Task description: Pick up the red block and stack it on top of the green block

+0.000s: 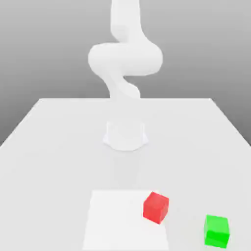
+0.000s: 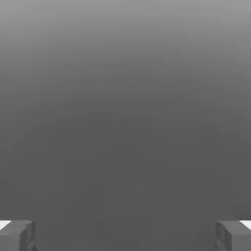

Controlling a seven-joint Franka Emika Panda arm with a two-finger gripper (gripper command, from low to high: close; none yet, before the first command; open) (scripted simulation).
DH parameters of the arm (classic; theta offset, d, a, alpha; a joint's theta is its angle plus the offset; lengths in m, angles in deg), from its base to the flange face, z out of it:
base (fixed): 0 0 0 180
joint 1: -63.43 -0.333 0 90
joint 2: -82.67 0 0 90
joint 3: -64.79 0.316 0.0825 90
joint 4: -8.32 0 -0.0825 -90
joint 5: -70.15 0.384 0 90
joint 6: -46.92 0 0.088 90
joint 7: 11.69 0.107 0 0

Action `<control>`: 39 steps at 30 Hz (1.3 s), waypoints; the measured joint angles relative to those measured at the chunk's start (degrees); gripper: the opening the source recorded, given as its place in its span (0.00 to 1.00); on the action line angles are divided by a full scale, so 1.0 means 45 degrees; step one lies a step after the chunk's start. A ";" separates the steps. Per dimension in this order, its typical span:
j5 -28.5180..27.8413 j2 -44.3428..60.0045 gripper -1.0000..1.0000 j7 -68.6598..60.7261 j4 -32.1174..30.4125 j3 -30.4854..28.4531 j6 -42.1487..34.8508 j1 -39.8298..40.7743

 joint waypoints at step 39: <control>0.0291 1.0437 0.00 -0.9505 -0.4663 0.0023 0.5987 -0.2202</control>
